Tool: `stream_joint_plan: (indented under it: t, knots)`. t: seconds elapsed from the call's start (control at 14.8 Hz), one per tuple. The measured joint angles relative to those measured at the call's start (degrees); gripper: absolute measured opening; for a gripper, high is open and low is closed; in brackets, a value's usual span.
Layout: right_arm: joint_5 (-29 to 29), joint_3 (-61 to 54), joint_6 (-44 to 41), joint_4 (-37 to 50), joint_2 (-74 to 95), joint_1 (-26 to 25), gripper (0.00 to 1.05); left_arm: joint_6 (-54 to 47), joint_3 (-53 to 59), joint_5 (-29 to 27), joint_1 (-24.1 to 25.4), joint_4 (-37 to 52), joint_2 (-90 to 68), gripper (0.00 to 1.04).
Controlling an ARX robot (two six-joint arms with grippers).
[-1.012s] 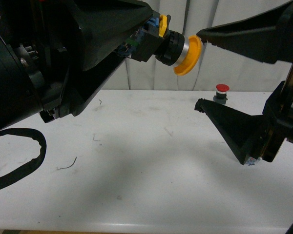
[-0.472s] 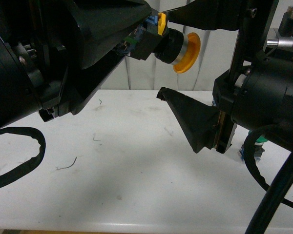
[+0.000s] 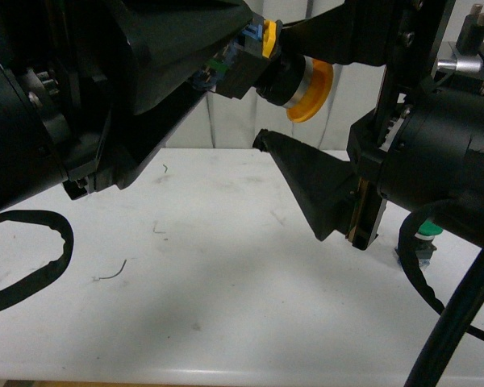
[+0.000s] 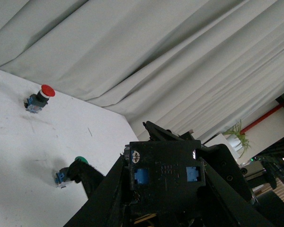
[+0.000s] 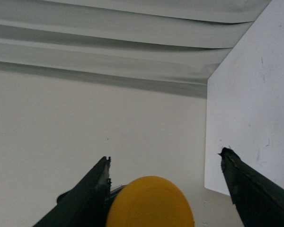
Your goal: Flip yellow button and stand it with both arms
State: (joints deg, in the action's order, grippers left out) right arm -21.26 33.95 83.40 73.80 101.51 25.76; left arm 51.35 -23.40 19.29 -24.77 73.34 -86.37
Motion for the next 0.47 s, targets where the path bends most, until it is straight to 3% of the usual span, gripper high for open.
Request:
stream_joint_plan:
  t: [0.27, 0.47]
  knots:
    - [-0.3, 0.0, 0.2, 0.7, -1.1, 0.0, 0.36, -0.5, 0.0, 0.2, -0.1, -0.5, 0.0, 0.36]
    - [-0.3, 0.0, 0.6, 0.7, -1.2, -0.3, 0.35, -0.4, 0.0, 0.2, -0.2, -0.5, -0.1, 0.36]
